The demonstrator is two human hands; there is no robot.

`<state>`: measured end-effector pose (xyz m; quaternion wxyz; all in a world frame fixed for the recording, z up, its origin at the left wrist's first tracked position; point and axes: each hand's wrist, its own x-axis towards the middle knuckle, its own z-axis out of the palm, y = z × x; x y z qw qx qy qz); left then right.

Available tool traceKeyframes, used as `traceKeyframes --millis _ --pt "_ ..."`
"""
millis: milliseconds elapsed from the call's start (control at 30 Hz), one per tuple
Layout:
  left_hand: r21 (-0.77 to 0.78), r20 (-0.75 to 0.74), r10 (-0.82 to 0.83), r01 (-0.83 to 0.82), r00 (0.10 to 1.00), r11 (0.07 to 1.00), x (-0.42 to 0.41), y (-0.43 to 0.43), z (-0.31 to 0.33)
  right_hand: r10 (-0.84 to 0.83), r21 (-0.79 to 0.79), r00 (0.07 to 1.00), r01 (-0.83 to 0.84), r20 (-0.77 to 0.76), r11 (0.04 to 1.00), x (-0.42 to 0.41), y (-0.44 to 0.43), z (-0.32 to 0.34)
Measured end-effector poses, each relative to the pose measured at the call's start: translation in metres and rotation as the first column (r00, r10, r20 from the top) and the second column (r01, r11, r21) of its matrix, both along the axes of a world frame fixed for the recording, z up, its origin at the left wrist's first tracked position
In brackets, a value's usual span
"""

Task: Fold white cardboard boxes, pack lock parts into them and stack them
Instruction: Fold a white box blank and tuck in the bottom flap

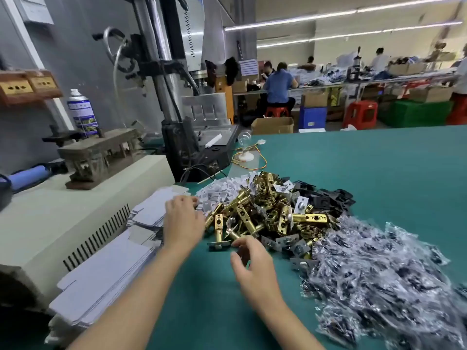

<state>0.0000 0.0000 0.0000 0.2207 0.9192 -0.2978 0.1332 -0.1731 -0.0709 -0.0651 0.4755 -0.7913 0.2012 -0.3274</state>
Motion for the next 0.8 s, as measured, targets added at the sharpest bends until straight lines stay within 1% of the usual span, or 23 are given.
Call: traceKeyframes --millis 33,100,133,233,300,467,533,633,700,767,800 --pt "0.097 0.062 0.048 -0.054 0.997 0.994 0.014 0.0 0.001 0.0 -0.005 1.0 0.0 -0.002 1.0 0.003 0.0 -0.006" --pt "0.238 0.141 0.123 -0.154 0.982 0.959 0.043 0.002 0.002 0.01 -0.026 1.0 -0.01 -0.018 1.0 0.006 0.0 -0.019" --pt "0.305 0.138 0.151 -0.187 0.979 0.934 0.056 0.004 0.006 0.021 -0.024 0.999 -0.022 -0.033 0.999 0.005 0.002 -0.023" --pt "0.475 0.066 0.204 -0.211 0.977 0.854 0.075 0.001 0.006 -0.022 -0.048 0.999 0.023 0.026 0.999 0.005 -0.003 -0.032" --pt "0.53 0.049 0.205 -0.199 0.978 0.824 0.081 0.002 0.006 -0.031 -0.037 0.998 0.033 0.048 0.999 0.005 -0.006 -0.029" --pt "0.56 0.239 0.056 -0.185 0.969 0.807 0.086 0.005 0.003 -0.002 -0.01 0.997 0.003 0.071 1.0 0.005 -0.006 -0.027" --pt "0.546 0.28 0.047 -0.2 0.959 0.814 0.089 0.004 0.006 -0.013 0.009 0.997 0.012 0.076 1.0 0.004 -0.007 -0.025" --pt "0.537 0.279 0.051 -0.2 0.959 0.82 0.09 0.003 0.009 -0.028 0.029 0.996 0.026 0.08 0.999 0.004 -0.007 -0.024" --pt "0.513 0.243 0.061 -0.181 0.968 0.839 0.089 0.002 0.014 -0.033 0.045 0.995 0.029 0.097 0.999 0.003 -0.009 -0.023" --pt "0.436 0.184 0.103 -0.175 0.977 0.883 0.089 0.003 0.023 -0.034 0.048 0.994 0.03 0.104 0.998 0.001 -0.01 -0.021" --pt "0.371 0.181 0.112 -0.174 0.977 0.912 0.089 0.005 0.029 -0.036 0.049 0.994 0.031 0.106 0.998 0.001 -0.011 -0.021"
